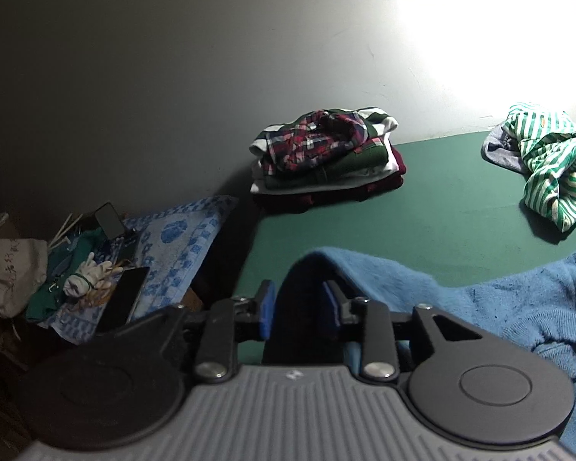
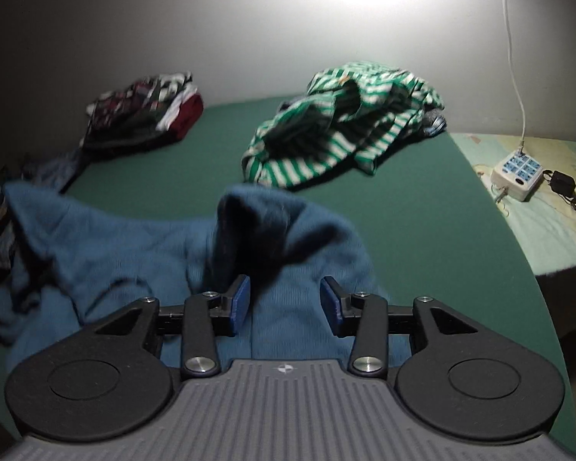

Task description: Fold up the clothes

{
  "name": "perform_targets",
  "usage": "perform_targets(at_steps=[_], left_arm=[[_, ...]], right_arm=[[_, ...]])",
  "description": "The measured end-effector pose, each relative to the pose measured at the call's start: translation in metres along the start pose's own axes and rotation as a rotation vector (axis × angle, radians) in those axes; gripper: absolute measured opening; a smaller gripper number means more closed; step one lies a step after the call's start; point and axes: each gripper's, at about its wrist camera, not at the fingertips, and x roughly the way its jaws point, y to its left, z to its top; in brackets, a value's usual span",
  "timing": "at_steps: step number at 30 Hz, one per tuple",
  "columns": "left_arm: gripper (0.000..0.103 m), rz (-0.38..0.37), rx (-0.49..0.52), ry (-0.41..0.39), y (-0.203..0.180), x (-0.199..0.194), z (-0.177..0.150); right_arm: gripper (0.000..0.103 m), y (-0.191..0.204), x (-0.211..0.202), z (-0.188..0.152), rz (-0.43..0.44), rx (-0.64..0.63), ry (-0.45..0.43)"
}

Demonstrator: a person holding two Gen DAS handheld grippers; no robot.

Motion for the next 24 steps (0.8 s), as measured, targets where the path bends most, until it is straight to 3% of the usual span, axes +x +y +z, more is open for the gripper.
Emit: perform_targets(at_steps=[2,6,10,11,13,16,20,24], left_arm=[[0.036,-0.006,0.008,0.0,-0.001,0.001,-0.001],[0.054,-0.028,0.023,-0.004,-0.005,0.0,-0.004],[0.054,-0.077,0.047,-0.001,-0.015,-0.007,-0.012],[0.054,-0.088,0.055,0.005,-0.02,-0.008,-0.015],[0.054,-0.121,0.079,0.021,-0.031,-0.009,-0.022],[0.056,-0.179,0.136,0.035,-0.049,-0.012,-0.032],[0.074,-0.286,0.191,0.047,-0.065,-0.016,-0.042],[0.075,-0.363,0.16,0.091,-0.07,-0.009,-0.049]], right_arm=[[0.056,0.015,0.008,-0.017,-0.02,-0.066,0.045],[0.054,0.03,0.018,-0.036,-0.087,-0.135,0.068],[0.041,0.02,0.024,-0.041,-0.13,-0.095,0.081],[0.027,0.016,0.024,-0.04,-0.139,-0.072,0.08],[0.008,0.009,0.022,-0.037,-0.167,-0.042,0.067],[0.008,0.0,0.017,-0.031,-0.194,0.009,0.037],[0.008,-0.006,0.012,-0.022,-0.242,0.032,-0.002],[0.008,-0.013,0.012,-0.016,-0.287,0.07,-0.041]])
